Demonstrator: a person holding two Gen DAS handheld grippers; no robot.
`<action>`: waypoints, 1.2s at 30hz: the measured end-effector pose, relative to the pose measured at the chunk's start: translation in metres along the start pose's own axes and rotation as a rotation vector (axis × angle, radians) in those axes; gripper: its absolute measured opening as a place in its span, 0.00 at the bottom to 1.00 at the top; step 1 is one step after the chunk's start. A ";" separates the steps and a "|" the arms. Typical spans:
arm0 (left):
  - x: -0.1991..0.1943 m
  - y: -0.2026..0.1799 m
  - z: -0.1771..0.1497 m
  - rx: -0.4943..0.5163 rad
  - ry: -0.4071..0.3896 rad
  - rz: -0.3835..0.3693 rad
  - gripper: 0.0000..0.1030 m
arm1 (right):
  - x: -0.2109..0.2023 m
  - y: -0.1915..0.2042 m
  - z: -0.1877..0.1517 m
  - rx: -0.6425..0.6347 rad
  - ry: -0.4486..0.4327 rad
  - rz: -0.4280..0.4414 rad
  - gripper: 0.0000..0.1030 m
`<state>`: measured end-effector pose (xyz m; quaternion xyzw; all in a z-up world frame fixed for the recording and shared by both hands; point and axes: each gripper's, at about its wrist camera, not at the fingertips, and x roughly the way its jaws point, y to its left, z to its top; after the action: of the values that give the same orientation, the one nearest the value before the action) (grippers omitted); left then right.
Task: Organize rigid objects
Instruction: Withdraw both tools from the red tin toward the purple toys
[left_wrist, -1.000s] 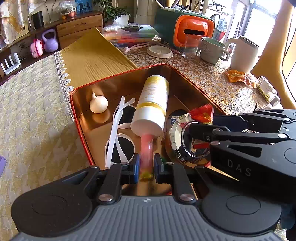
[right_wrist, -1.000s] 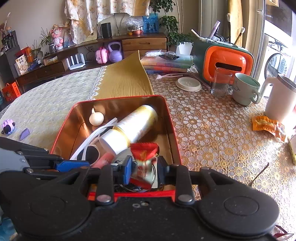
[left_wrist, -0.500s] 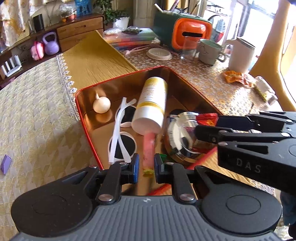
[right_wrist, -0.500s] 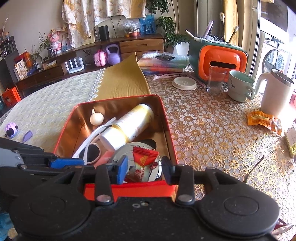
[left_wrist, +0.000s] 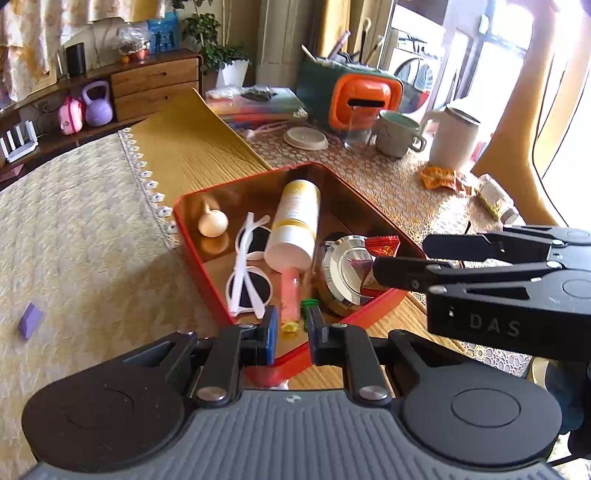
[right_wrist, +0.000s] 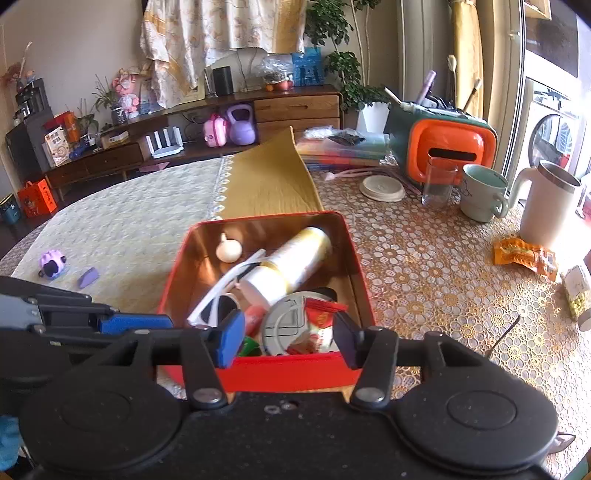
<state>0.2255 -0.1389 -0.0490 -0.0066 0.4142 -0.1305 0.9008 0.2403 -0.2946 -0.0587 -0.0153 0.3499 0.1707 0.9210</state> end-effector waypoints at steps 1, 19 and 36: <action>-0.004 0.003 -0.001 -0.008 -0.007 -0.002 0.15 | -0.002 0.003 0.000 -0.003 -0.002 0.004 0.52; -0.063 0.054 -0.031 -0.069 -0.109 0.045 0.31 | -0.023 0.069 -0.007 -0.064 -0.019 0.115 0.64; -0.103 0.145 -0.062 -0.190 -0.181 0.170 0.68 | -0.016 0.137 -0.002 -0.134 -0.026 0.188 0.89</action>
<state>0.1484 0.0320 -0.0310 -0.0683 0.3407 -0.0132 0.9376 0.1835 -0.1709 -0.0376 -0.0419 0.3258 0.2797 0.9021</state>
